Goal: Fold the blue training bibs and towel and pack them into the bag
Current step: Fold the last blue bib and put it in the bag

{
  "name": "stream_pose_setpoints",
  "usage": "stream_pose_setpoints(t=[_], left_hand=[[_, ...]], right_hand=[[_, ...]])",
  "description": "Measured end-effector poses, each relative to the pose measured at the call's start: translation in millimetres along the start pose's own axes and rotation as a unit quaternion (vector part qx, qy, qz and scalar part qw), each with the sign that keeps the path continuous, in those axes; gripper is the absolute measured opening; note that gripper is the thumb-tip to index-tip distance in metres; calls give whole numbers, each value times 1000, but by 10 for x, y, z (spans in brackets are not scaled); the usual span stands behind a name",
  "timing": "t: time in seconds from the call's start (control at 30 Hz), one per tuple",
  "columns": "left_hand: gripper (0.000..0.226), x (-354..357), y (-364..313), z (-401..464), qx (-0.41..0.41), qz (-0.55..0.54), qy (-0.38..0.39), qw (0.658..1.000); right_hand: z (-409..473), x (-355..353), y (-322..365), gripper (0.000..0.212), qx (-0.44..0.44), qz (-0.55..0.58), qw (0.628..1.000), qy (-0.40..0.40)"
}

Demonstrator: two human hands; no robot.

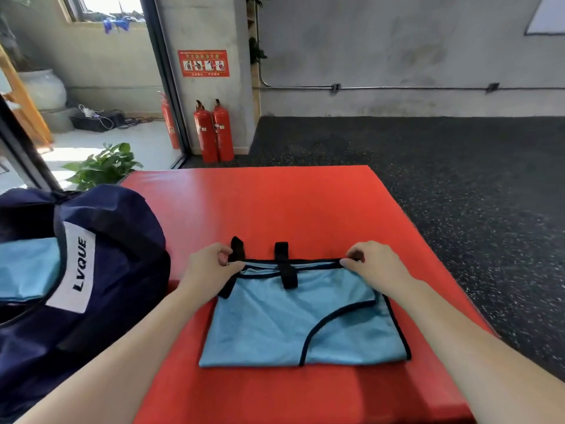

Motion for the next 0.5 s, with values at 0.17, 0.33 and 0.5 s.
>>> stream_pose_setpoints(t=[0.17,0.33,0.5], left_hand=[[42,-22,20,-12,29,68,-40,996],[48,123,8,-152,22,91,-5,996],[42,79,-198,-230,46,-64,-55,995]], right_hand=[[-148,-191,511,23,-59,-38,991,-114],[-325,264,1037,44,-66,98,992,40],[-292,301,1193,63,-56,211,975,45]])
Point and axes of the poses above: each hand's wrist, its own z-axis towards the middle knuckle, its own x-axis out of the palm, y = z × x, the point moved 9 cm from there along z, towards the middle knuckle, and after that the axes turned 9 degrees about -z, right-handed, at the moved point
